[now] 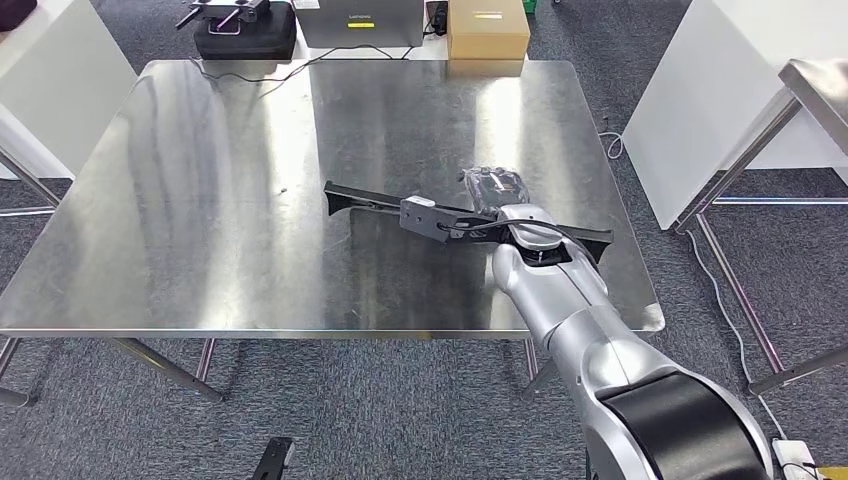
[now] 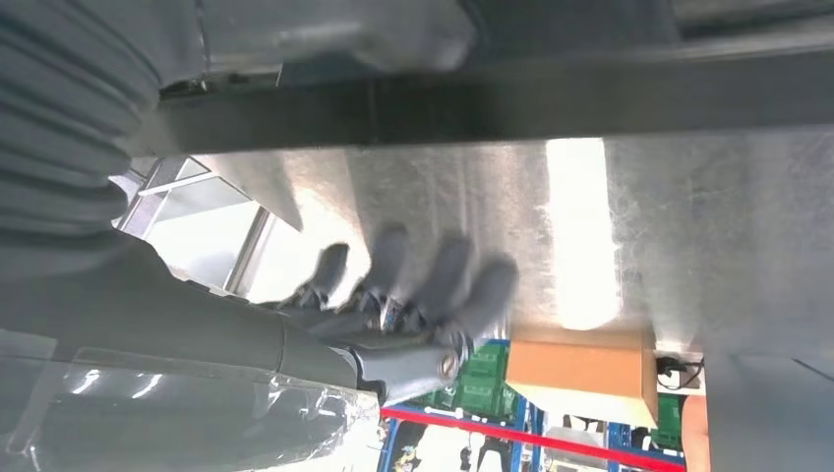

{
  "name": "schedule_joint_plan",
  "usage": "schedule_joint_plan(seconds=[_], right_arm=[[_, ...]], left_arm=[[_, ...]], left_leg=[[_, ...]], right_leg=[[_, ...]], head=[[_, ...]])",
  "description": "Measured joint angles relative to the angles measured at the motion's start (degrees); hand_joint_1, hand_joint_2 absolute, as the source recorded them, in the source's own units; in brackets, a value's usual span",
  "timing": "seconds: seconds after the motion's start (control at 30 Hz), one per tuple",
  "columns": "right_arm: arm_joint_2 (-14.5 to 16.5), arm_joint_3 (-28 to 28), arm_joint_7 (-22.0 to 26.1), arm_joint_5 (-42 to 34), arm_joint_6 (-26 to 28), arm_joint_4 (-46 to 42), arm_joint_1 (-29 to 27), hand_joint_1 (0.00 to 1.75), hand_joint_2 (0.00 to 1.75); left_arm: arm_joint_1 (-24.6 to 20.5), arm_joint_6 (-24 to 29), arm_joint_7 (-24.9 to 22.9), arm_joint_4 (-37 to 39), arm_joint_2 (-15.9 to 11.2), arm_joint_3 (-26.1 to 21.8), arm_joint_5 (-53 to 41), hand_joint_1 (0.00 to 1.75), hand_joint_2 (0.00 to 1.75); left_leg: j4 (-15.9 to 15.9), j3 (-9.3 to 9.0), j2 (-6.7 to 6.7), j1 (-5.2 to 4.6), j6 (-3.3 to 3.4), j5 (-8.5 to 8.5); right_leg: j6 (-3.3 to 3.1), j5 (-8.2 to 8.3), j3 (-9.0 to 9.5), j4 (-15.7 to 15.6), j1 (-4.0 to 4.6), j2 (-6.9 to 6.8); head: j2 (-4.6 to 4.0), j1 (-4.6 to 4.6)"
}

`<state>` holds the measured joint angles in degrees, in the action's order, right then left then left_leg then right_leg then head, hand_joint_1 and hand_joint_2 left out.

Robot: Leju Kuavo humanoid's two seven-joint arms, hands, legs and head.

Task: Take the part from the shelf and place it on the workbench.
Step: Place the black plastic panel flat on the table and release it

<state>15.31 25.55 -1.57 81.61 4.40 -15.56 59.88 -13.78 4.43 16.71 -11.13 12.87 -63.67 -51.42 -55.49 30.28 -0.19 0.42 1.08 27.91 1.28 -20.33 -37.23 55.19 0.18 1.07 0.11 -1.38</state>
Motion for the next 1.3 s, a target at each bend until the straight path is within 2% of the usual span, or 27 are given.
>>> schedule_joint_plan(seconds=[1.13,1.27,1.3], right_arm=[[-0.6,-0.4,-0.2,0.1,0.1,0.0,-0.4,0.00,0.00],[-0.6,-0.8,0.7,-0.3,2.1,-0.1,-0.3,0.00,0.00],[-0.5,-1.0,1.1,-0.5,3.2,-0.2,-0.2,0.00,0.00]], left_arm=[[0.0,0.6,-0.4,0.0,-0.1,0.0,0.2,0.00,1.75],[0.0,0.7,-0.4,0.0,-0.1,-0.3,0.4,0.00,0.00],[0.0,0.8,-0.4,0.0,0.0,-0.5,0.4,0.00,0.00]], left_leg=[[0.0,-0.44,0.01,-0.01,0.01,0.02],[0.0,-0.47,0.01,0.00,0.01,0.02],[0.0,-0.47,0.01,0.00,0.01,0.02]], right_leg=[[0.00,0.00,0.38,0.0,0.03,0.00],[0.00,0.00,0.40,0.0,0.03,0.00],[0.00,0.00,0.41,0.0,0.03,0.00]], head=[[0.00,0.00],[0.00,-0.01],[0.00,-0.01]])
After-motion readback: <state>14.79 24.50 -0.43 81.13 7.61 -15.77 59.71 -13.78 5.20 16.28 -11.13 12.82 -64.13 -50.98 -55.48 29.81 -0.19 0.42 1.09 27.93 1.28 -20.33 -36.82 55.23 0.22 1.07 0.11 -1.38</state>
